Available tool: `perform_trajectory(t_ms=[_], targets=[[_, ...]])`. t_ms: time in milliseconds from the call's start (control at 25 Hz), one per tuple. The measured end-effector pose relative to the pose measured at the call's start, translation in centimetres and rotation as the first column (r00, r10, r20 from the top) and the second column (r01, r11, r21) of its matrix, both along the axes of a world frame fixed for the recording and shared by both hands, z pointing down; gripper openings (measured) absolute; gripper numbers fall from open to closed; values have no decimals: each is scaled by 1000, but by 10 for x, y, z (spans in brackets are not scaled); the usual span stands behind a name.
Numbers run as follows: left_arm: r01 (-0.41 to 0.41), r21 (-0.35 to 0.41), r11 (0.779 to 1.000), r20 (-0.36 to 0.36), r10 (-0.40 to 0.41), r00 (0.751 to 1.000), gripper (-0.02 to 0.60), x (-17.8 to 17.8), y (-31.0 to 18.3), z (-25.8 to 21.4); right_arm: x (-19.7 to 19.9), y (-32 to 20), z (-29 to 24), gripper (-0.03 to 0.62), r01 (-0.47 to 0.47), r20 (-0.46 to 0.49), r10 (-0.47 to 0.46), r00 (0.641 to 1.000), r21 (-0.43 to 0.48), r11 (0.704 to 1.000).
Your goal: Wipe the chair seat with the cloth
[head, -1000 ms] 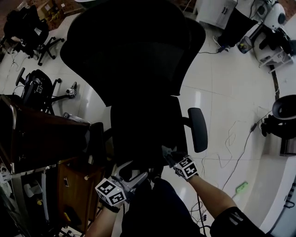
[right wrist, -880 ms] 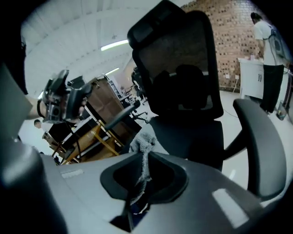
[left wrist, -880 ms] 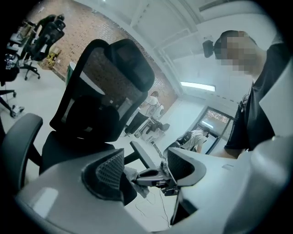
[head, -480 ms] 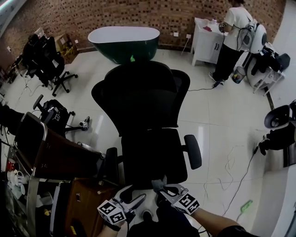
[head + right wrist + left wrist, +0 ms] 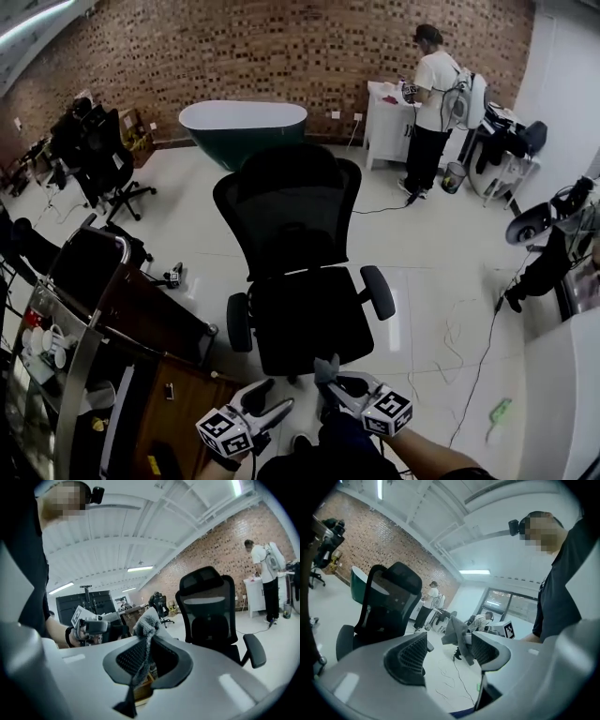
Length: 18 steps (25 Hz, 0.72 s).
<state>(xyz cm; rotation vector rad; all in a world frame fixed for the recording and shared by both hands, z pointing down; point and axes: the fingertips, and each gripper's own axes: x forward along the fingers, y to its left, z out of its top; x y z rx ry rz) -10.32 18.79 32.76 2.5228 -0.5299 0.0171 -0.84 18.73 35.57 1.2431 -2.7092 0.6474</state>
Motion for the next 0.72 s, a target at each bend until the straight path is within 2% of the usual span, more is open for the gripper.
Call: perform_trajectory(t_ms=[120,320,720], targets=[[-16,11,1000,-24,16,1000,321,-19,41,-11,-7,40,-31,35,-46,2,46,999,32,998],[-41,32,999,-35,42,999,321,-36,89,-24,-16,96,-54,35,-60,-16,61,998,45,997],[-11,93,996,-56,16,998,321,-16,124,-51,10,140,-70,35,-58,6,58,998,60,997]])
